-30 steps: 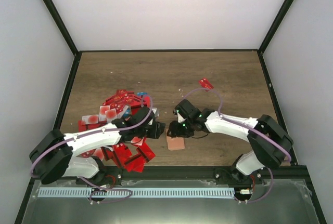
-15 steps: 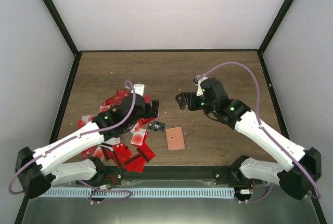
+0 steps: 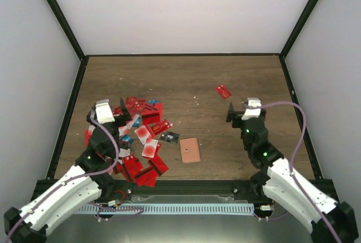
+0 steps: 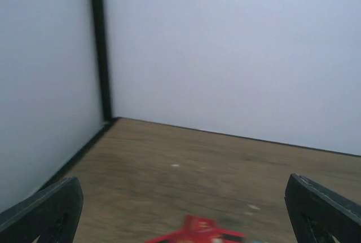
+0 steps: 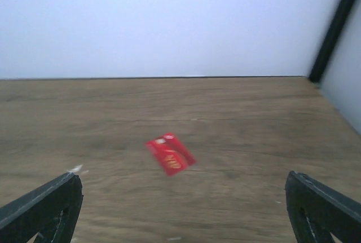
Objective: Put the credit cards into the card holder
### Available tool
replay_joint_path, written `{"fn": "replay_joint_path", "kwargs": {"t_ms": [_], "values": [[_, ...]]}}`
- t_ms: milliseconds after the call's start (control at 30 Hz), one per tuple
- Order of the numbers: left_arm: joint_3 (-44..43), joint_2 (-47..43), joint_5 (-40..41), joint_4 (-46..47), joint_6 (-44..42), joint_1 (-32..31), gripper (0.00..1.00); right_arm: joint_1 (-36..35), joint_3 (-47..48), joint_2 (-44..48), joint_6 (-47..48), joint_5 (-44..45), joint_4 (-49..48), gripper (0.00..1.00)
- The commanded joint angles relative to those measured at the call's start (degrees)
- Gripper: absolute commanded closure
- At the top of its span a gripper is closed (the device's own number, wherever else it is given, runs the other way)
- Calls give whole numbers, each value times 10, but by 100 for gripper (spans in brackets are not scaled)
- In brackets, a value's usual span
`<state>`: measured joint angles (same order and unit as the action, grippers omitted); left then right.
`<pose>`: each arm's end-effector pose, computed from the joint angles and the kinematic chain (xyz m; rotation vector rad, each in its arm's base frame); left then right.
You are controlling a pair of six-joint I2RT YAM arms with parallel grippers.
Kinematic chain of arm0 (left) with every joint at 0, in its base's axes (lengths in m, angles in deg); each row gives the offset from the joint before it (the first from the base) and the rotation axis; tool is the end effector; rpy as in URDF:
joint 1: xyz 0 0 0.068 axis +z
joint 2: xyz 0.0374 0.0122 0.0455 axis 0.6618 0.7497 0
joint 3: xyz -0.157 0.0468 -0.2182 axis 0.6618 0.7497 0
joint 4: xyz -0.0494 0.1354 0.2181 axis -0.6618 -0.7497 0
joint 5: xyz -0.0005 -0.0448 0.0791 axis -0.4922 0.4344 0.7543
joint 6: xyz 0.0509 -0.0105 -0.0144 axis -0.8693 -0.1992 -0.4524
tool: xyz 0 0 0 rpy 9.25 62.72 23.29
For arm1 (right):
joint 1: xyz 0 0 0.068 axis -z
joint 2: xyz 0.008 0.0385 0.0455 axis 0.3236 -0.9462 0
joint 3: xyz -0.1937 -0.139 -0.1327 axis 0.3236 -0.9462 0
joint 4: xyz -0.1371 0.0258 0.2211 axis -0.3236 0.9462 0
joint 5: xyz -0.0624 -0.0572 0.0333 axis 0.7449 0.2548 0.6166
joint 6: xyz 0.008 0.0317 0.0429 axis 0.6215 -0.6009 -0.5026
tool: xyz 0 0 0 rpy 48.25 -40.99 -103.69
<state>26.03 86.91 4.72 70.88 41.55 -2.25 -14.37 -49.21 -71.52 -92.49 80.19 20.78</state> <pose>0.1209 -0.0771 0.2801 -0.1551 1.5747 0.0505 0.1570 0.0815 0.2549 -0.0332 1.7737 0.0410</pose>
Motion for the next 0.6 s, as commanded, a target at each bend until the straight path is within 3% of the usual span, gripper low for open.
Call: {"fn": "replay_joint_path", "kwargs": {"t_ms": [0, 100, 300, 400, 567], "values": [[70, 23, -35, 119, -60, 121, 0, 91, -138, 60, 53, -19, -292, 0], [123, 68, -75, 173, -32, 179, 0, 113, -182, 16, 84, -40, -361, 0], [238, 155, -129, 386, -39, 230, 0, 162, -250, -93, 99, -81, -504, 0], [245, 195, -163, 440, -40, 265, 0, 197, -248, -151, 120, -128, -544, 0], [213, 316, -278, 529, -4, 375, 0, 304, -232, -229, 70, -273, -622, 0]]}}
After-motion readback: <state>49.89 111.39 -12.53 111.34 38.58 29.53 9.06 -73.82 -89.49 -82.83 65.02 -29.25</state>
